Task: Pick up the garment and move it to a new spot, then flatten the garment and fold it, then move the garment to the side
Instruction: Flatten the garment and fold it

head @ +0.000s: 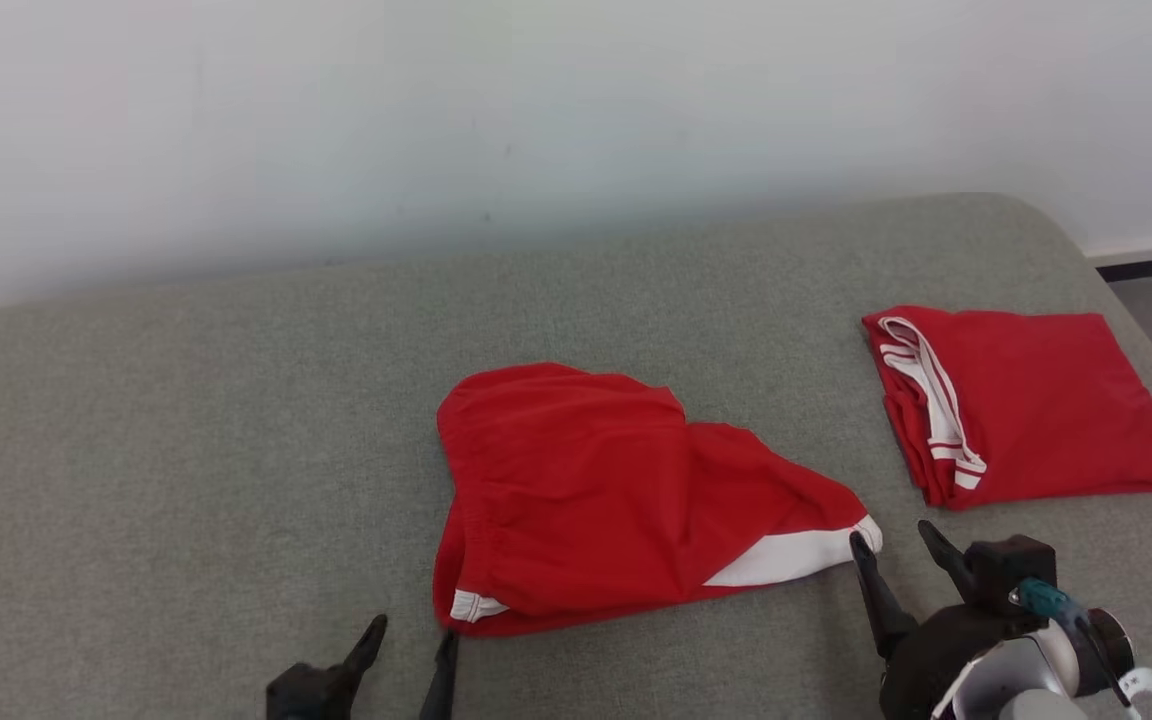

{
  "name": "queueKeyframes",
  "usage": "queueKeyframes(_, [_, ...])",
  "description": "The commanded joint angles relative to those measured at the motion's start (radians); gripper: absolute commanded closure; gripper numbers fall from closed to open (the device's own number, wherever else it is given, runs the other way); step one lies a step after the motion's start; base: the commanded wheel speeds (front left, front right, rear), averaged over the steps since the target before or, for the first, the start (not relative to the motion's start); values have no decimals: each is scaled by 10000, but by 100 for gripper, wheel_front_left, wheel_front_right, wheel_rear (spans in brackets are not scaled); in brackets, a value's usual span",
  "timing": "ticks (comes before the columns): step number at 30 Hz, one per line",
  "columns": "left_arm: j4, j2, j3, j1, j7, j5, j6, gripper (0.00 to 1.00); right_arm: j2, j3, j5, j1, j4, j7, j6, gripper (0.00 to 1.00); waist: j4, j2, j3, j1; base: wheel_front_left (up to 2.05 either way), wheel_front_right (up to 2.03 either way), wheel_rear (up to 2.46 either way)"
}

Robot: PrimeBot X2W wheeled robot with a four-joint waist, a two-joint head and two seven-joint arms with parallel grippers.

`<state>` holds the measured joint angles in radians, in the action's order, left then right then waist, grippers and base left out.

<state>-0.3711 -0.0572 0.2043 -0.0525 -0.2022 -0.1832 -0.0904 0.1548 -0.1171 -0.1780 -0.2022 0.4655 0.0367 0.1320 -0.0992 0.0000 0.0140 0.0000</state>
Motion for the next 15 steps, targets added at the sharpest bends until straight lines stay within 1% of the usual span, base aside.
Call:
queueKeyframes(1, [-73, -25, 21, -263, 19, 50, -53, 0, 46, -27, -48, -136, 70, -65, -30, 0, -78, 0, 269, 0, 0, 0, 0])
queueKeyframes(5, [-891, -18, 307, -1048, 72, 71, -128, 0, 118, -212, -206, -707, 773, -355, -30, 0, -127, 0, 722, 0, 0, 0, 0])
queueKeyframes(10, [-1487, -44, 500, -1676, -66, 75, -207, 0, 109, -312, -268, -1254, 1663, -599, -30, 0, -118, 0, 1084, 0, 0, 0, 0])
queueKeyframes(15, [-1774, -142, 824, -1909, -229, 172, -270, 0, 31, -370, -334, -1574, 2185, -415, -30, 0, -56, 0, 1189, 0, 0, 0, 0])
